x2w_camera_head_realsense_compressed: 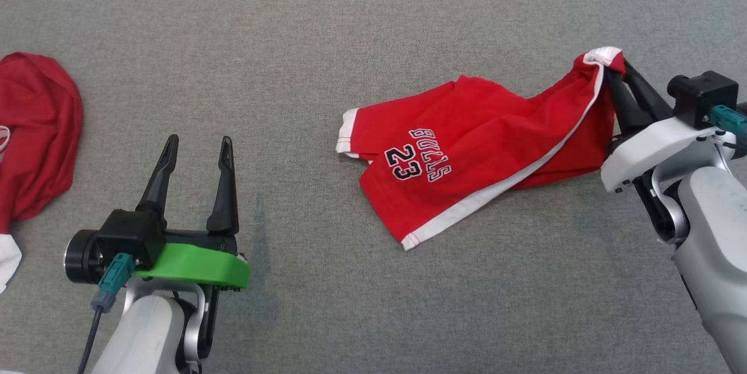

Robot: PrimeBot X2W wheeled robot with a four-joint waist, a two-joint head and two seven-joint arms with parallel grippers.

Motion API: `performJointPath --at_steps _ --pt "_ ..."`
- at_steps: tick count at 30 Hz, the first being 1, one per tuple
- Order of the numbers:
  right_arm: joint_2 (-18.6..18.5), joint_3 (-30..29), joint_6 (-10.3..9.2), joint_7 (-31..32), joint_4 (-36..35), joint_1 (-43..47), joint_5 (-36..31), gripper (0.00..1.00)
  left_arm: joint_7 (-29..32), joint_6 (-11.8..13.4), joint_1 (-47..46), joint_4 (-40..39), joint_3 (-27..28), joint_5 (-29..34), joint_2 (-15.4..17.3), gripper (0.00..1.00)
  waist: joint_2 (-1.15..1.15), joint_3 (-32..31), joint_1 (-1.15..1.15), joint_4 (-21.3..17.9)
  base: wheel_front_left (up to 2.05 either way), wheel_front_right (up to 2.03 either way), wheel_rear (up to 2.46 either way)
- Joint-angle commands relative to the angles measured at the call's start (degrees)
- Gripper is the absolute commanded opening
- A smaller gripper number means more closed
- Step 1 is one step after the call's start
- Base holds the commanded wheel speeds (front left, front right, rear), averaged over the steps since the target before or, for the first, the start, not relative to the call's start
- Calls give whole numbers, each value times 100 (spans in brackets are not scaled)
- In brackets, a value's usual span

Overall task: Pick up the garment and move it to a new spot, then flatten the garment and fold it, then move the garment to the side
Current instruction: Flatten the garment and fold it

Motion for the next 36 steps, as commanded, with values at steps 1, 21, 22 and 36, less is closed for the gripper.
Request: performJointPath --at_steps 1,21,22,36 --pt "148 -198 -2 -61 -78 141 -296 0 -35 -23 -76 12 23 71 -20 100 0 17 0 -2 0 0 0" --pt "1229 -1375 -3 -337 381 1317 -1232 100 -48 -171 -144 122 27 137 -57 100 0 1 0 -197 0 0 0" --pt "1252 -1392 -2 -356 355 1372 -1226 100 -48 -172 -132 123 25 139 -62 100 0 -26 0 -204 0 0 0" --pt "1445 -1692 -2 -359 -1265 2034 -1512 100 -41 -44 330 -149 78 224 -44 100 0 -487 0 -437 0 0 0"
